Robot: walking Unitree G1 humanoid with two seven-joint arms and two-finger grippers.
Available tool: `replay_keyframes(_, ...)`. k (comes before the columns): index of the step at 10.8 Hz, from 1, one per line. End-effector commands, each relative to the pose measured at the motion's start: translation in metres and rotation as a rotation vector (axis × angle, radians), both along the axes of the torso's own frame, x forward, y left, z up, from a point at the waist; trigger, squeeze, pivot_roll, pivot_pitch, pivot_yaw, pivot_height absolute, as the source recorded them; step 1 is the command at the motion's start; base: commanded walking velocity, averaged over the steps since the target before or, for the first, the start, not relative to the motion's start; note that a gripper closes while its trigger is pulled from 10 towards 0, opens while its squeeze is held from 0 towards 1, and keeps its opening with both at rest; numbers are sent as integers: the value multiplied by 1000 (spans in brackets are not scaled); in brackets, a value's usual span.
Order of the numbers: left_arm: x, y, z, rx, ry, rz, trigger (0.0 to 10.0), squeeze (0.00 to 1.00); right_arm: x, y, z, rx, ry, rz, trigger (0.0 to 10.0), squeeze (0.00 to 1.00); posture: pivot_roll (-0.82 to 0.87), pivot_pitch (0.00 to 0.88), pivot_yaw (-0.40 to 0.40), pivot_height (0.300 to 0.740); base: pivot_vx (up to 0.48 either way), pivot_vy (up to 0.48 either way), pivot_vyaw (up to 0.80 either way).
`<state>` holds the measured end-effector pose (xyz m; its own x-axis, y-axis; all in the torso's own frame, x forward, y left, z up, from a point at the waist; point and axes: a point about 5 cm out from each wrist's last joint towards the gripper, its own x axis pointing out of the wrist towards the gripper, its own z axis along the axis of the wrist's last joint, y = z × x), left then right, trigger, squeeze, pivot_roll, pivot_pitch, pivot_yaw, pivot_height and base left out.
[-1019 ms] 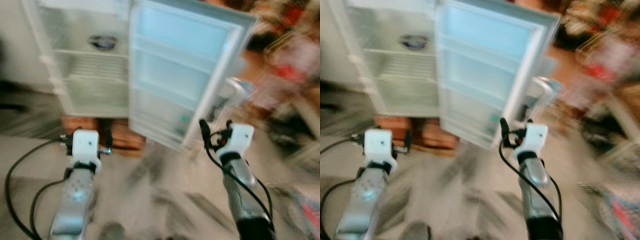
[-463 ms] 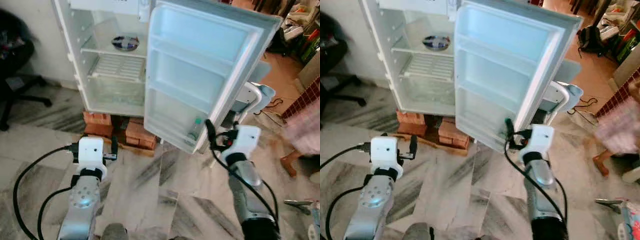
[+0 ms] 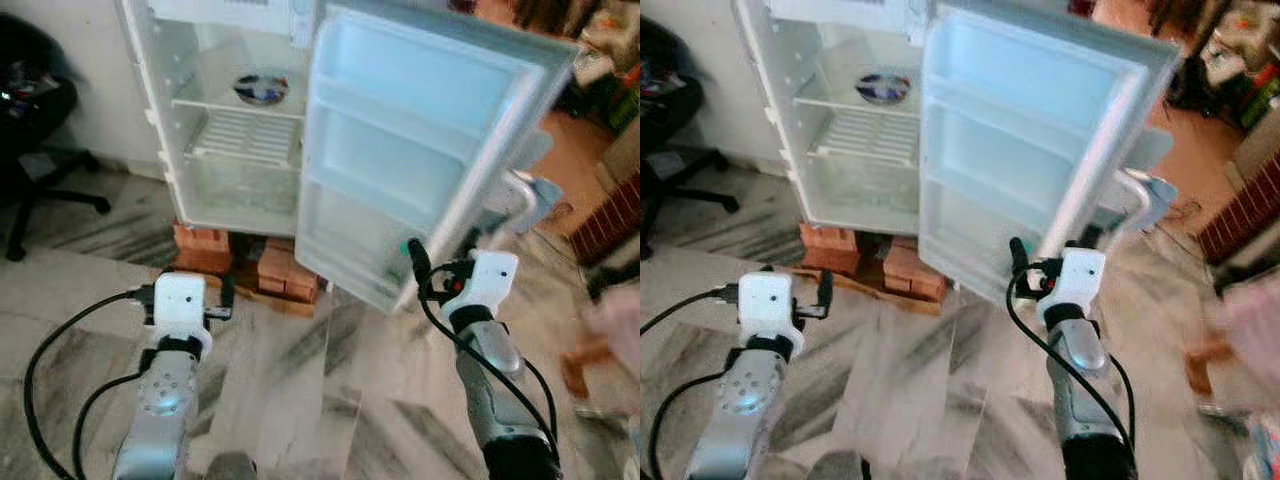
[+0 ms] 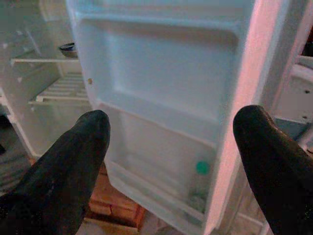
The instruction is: Restocking fridge
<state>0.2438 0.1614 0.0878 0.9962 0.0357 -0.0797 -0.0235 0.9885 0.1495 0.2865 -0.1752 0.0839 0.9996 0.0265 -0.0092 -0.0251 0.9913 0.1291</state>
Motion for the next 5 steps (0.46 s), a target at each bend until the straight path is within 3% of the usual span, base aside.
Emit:
replay_keyframes(1,1,-1,3,-2,-10,-6,10000,0,2,-3,7,-6,-29,-10,10000,0,181,64,-108,740,285,0,0)
replay_keyframes(3,1,-1,2,-7,-9,-9,10000,0,2,-3,7,-8,-31,-8,10000,0,181,64,-108,740,285,-126,0)
replay_keyframes(5,-2,3,-2,-9,0,24,10000,0,-7,-2,-1,-1,-1,-3,10000,0,176,61,-108,740,0,0,0)
